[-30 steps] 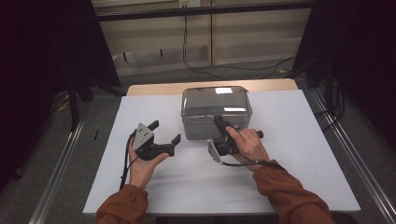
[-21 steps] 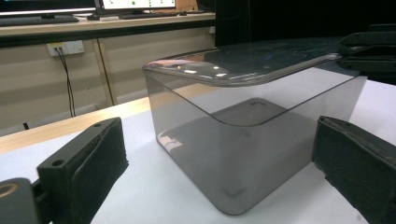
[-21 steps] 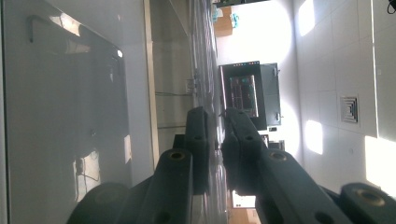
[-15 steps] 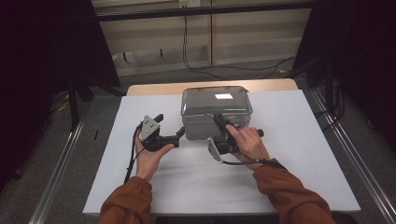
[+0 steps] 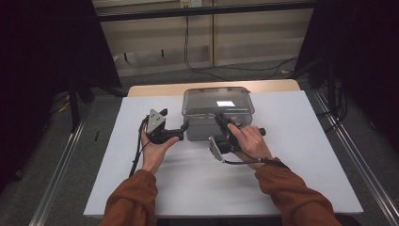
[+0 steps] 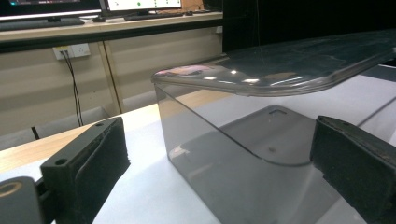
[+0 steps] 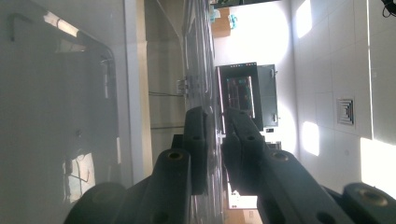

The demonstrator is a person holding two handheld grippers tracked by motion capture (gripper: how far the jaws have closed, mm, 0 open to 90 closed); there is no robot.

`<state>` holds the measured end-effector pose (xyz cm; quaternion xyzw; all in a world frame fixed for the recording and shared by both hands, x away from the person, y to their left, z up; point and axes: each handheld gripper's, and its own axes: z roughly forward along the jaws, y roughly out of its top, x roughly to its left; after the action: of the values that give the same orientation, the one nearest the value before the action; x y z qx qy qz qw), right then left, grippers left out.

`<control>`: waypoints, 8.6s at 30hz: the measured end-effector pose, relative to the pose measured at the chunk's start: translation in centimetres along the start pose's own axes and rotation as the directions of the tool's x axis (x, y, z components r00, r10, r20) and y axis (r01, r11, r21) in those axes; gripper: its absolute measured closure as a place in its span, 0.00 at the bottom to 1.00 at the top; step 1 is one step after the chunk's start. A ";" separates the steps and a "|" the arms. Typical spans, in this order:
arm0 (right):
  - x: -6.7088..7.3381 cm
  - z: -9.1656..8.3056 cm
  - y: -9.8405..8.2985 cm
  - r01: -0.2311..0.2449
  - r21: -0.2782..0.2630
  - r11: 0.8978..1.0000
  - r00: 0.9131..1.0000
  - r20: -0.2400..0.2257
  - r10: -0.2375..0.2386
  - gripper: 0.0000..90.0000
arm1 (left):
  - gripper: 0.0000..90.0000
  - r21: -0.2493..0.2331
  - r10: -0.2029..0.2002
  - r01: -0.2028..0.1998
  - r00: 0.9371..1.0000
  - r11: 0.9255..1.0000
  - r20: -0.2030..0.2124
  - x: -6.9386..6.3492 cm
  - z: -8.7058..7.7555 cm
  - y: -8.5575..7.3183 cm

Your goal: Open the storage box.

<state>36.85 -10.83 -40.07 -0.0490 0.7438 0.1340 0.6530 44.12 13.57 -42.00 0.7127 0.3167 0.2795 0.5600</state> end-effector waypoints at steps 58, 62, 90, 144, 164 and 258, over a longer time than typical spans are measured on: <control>-2.4 1.1 -8.0 -0.762 0.029 0.647 0.635 -0.159 0.756 0.26 | 0.14 -0.052 -0.014 0.015 1.000 0.999 0.005 0.0 1.9 1.8; -2.6 1.3 -8.7 -0.797 0.037 0.603 0.589 -0.175 0.789 0.22 | 0.15 -0.063 -0.009 0.010 1.000 0.998 0.007 0.0 2.0 2.0; -3.2 2.9 -11.4 -0.901 0.033 0.433 0.416 -0.219 0.883 0.22 | 0.24 -0.085 -0.001 0.002 1.000 0.996 0.021 0.1 2.8 3.2; -5.9 5.8 -12.2 -0.918 -0.030 0.396 0.388 -0.284 0.877 0.51 | 0.56 -0.100 0.114 -0.106 0.991 0.989 0.069 1.2 5.0 5.8; -6.3 7.0 -12.7 -0.923 -0.019 0.384 0.373 -0.285 0.883 0.50 | 0.55 -0.091 0.109 -0.105 0.993 0.990 0.044 2.4 6.0 5.6; -4.6 12.9 -16.9 -0.967 0.071 0.243 0.224 -0.206 0.952 0.66 | 0.64 -0.003 0.041 -0.041 0.999 0.999 0.011 5.8 11.3 4.7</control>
<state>54.09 -24.14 -39.25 0.3809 0.6743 0.5275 0.3493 57.01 10.20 -39.59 0.7199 0.2984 0.2875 0.5568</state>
